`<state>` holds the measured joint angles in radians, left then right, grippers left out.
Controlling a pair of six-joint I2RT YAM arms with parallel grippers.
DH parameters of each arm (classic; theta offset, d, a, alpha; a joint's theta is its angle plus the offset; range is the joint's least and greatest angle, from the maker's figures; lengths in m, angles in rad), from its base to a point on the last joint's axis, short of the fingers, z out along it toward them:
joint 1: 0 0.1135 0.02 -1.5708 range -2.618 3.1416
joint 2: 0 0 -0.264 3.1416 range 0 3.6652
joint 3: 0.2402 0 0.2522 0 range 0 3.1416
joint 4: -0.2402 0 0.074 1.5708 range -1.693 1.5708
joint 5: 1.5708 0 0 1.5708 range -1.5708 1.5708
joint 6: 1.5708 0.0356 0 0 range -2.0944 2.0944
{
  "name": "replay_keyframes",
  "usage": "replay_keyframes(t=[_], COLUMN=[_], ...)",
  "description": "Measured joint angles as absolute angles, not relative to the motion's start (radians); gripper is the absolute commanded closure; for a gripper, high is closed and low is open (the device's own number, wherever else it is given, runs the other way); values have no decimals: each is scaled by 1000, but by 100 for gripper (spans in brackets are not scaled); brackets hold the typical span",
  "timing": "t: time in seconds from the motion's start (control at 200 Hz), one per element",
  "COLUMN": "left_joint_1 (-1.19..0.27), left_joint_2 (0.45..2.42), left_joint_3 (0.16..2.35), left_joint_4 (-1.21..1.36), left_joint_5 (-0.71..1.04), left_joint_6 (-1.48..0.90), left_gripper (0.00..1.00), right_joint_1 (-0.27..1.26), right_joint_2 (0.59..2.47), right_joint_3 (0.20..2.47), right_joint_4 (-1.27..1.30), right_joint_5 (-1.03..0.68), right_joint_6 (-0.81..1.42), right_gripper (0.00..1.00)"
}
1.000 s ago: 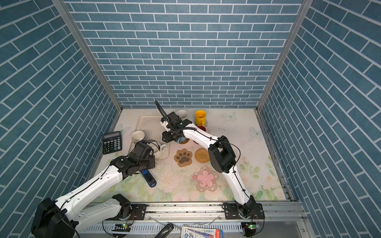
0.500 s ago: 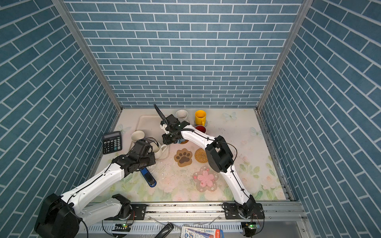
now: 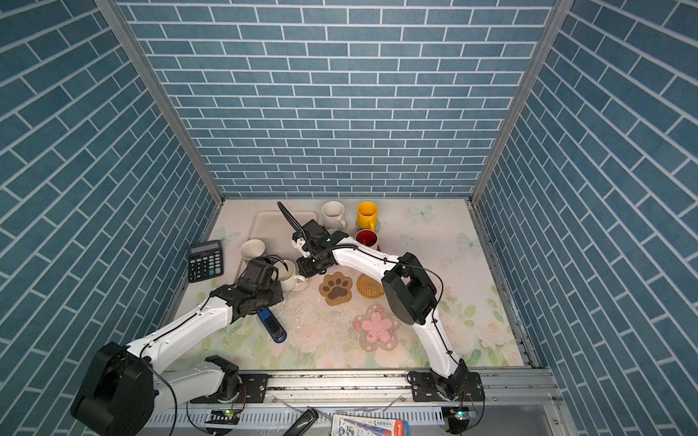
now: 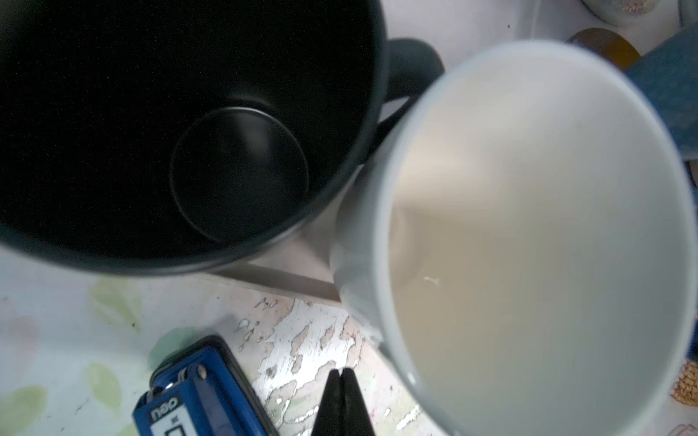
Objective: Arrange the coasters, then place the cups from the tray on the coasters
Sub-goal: 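Close the right gripper on the white mug and lift it, then carry the white mug with the right gripper over the woven rattan coaster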
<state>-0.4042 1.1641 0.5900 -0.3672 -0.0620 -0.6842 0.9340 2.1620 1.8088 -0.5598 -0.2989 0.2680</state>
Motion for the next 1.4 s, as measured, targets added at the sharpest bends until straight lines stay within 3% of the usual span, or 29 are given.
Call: replay_keyframes(t=[0.235,0.365,0.6,0.74,0.945,1.395], left_joint_1=[-386,-385,-384,-384,-384,-384], left_joint_2=[1161,1093,926,888,886,821], left_joint_3=[590,592,641,672,707,722], left_joint_4=[-359,-392,-494,-543,-592,-641], left_joint_5=[-57,-58,-76,-88,-80,-65], left_joint_6=[-684,-681,-671,-657,-650,-641], left_gripper=[100,100,68,63,55,55], right_joint_1=[943,943,944,952,984,1006], right_joint_2=[2123,2107,2026,2008,2023,2176], right_joint_3=[1734,1728,1727,1727,1730,1826], right_joint_4=[-518,-520,-551,-569,-612,-646], right_joint_5=[-274,-238,-206,-207,-205,-154], right_joint_6=[299,296,239,202,163,128], right_gripper=[76,70,46,39,38,41])
